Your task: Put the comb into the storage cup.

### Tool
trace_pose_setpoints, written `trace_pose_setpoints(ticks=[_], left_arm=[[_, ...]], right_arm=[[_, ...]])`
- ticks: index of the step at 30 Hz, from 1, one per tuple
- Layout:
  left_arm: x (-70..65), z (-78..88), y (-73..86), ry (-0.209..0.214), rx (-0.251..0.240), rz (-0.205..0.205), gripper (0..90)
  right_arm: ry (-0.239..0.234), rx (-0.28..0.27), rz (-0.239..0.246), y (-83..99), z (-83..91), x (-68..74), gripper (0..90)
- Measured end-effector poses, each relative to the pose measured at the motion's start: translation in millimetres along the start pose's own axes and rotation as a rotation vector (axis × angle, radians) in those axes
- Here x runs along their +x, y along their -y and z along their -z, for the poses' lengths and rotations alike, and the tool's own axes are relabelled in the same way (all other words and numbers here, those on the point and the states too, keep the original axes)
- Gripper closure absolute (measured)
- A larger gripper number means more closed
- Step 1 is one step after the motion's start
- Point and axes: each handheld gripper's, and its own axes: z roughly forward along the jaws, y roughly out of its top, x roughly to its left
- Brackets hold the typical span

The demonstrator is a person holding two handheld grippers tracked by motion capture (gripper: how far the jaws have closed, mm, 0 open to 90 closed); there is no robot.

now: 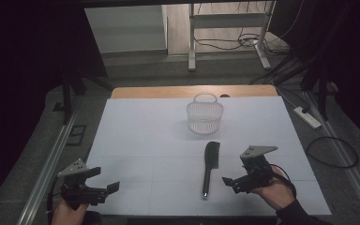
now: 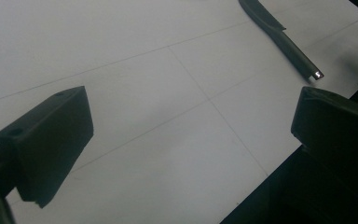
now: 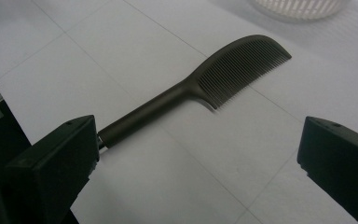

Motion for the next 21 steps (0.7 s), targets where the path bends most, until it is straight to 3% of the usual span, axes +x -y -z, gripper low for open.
trace_pose_setpoints(ticks=[21], left_arm=[[0.3,0.0,0.0,0.001,0.0,0.002,0.0]], right_arm=[[-0.011,0.063,0.012,-13.4,-18.3,9.2,0.0]])
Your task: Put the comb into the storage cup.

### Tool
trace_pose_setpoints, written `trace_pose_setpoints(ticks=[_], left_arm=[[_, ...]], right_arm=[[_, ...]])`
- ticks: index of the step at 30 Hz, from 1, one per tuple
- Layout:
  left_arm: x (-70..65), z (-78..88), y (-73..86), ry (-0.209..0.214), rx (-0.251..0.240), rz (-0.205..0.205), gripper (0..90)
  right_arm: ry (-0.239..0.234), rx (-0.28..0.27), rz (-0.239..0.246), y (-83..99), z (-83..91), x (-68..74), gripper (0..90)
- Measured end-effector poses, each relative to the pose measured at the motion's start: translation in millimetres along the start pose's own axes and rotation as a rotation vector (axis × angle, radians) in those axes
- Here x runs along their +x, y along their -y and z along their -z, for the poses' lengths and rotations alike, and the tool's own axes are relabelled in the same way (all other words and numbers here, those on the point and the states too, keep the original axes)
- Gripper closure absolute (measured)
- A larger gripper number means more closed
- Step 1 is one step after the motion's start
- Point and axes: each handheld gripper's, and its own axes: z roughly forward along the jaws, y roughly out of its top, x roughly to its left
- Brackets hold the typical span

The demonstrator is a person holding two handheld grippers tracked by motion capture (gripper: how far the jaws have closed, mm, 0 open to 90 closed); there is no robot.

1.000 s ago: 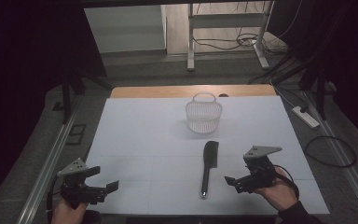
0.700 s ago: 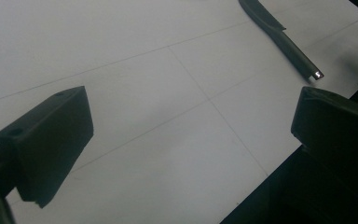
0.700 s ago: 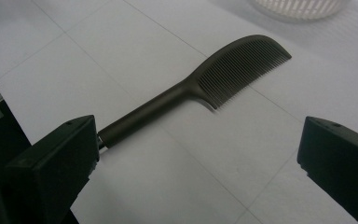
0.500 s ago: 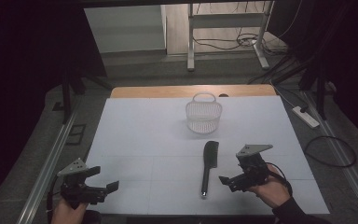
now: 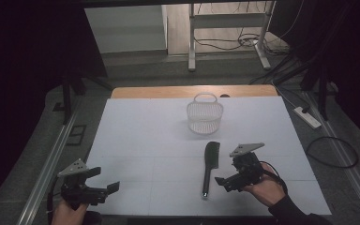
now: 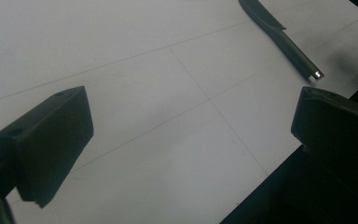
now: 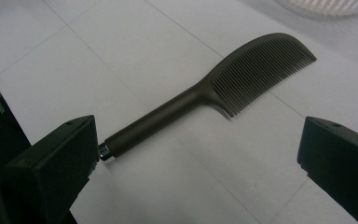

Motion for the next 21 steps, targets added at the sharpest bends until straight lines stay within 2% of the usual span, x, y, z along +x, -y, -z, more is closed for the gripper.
trace_pose_setpoints(ticks=[7,21], left_arm=[[0.1,-0.1,0.0,0.001,0.0,0.002,0.0],[0.4,-0.2,-0.1,0.002,0.001,0.001,0.0]], right_arm=[[-0.006,0.046,0.004,-6.0,-8.6,4.9,0.0],[-0.024,0.076,0.038,-15.6,-22.6,10.8,0.0]])
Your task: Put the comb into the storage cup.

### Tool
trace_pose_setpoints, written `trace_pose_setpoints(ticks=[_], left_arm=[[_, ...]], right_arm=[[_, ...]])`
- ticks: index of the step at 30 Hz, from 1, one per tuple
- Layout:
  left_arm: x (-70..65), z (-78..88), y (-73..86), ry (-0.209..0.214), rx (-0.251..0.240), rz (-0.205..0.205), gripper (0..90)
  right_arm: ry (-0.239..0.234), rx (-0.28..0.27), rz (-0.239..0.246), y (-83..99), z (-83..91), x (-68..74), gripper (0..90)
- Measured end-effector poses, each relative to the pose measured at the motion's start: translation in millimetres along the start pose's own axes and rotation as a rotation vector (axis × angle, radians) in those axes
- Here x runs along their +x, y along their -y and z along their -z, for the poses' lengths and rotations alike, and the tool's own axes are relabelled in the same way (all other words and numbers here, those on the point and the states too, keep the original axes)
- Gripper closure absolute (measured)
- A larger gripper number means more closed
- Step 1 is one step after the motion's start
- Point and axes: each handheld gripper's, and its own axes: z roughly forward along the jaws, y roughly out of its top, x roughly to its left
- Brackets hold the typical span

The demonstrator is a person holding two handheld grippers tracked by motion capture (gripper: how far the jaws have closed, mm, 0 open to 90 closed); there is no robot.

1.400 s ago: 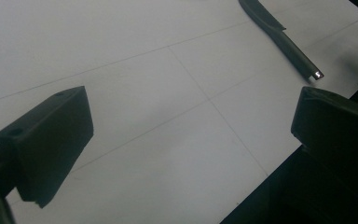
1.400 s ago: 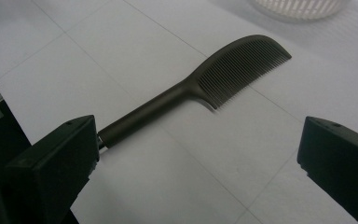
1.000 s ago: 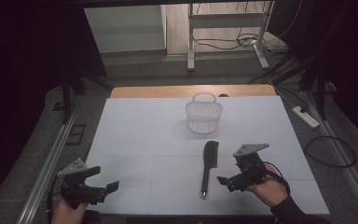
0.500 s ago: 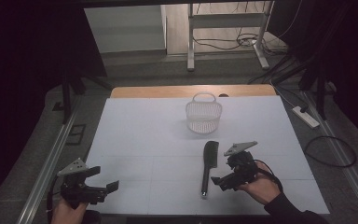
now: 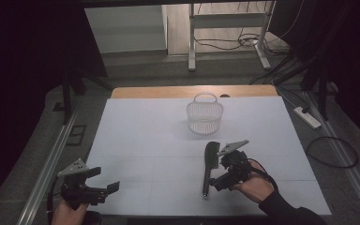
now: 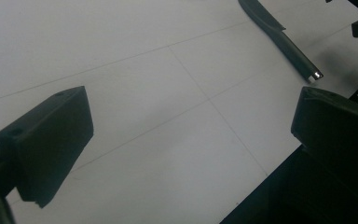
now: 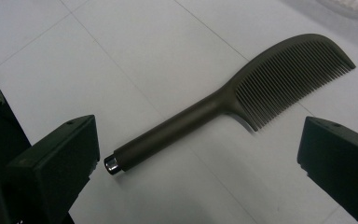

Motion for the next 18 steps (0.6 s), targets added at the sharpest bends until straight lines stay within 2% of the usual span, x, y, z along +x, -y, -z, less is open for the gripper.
trace_pose_setpoints(ticks=[18], left_arm=[[0.4,-0.1,-0.1,0.003,0.0,0.002,0.0]], right_arm=[[-0.017,0.053,0.026,-14.4,-19.9,9.9,0.0]])
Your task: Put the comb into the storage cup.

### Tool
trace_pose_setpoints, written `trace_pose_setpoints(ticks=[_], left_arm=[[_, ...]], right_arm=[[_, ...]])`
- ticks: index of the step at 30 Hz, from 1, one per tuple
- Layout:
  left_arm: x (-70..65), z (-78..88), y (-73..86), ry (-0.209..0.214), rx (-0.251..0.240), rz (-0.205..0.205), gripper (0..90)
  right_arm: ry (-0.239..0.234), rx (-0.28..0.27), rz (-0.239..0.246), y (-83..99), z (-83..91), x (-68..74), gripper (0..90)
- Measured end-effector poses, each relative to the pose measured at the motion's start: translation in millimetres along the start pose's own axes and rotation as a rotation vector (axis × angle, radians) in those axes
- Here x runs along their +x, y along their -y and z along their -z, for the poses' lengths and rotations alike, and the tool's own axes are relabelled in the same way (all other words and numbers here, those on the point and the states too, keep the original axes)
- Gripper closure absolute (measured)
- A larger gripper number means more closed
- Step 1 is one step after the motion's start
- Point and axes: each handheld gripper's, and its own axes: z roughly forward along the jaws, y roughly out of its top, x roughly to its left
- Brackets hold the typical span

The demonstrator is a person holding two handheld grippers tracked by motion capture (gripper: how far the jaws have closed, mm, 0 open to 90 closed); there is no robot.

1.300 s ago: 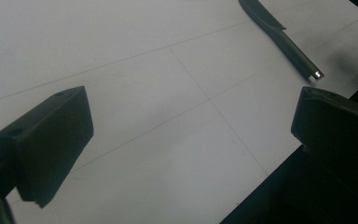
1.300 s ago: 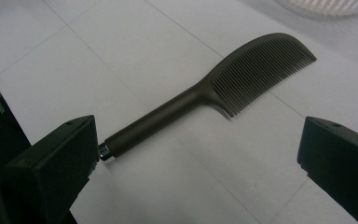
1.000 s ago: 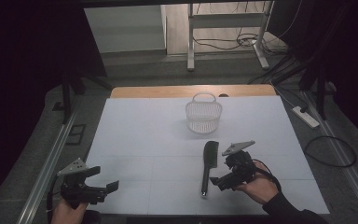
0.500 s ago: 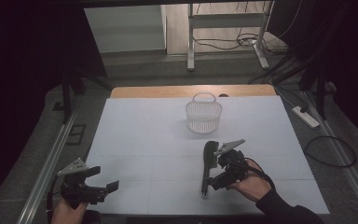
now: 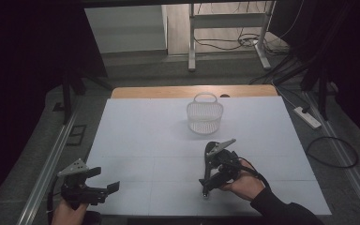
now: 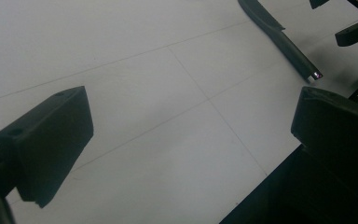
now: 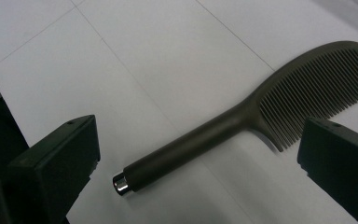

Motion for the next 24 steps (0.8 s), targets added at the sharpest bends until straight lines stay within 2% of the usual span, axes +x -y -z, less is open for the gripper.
trace_pose_setpoints(ticks=[9,11,15,17,19,21,23,24], left_arm=[[0.7,-0.1,0.0,0.003,-0.001,0.005,0.0],[0.7,-0.1,0.0,0.005,-0.001,0.009,0.0],[0.8,-0.2,-0.1,0.006,0.0,0.011,0.0],[0.9,-0.3,-0.1,0.006,0.0,0.011,0.0],[0.9,-0.4,-0.2,0.006,0.001,0.011,0.0],[0.9,-0.4,-0.2,0.005,0.001,0.011,0.0],[1.1,-0.5,-0.2,0.006,0.001,0.013,0.0],[1.1,-0.5,-0.3,0.006,0.002,0.013,0.0]], right_arm=[[0.0,0.023,0.023,-7.5,-11.8,5.1,0.0],[-0.001,0.021,0.029,-8.8,-13.5,5.7,5.1],[-0.015,0.016,0.044,-9.7,-14.5,5.0,22.4],[-0.027,0.014,0.053,-9.9,-14.2,4.5,39.0],[-0.055,0.018,0.056,-10.7,-14.0,4.2,51.9],[-0.073,0.023,0.07,-11.7,-14.1,4.7,61.5],[-0.072,0.04,0.068,-13.0,-15.5,5.1,69.9],[-0.091,0.05,0.071,-13.9,-16.7,4.7,78.6]])
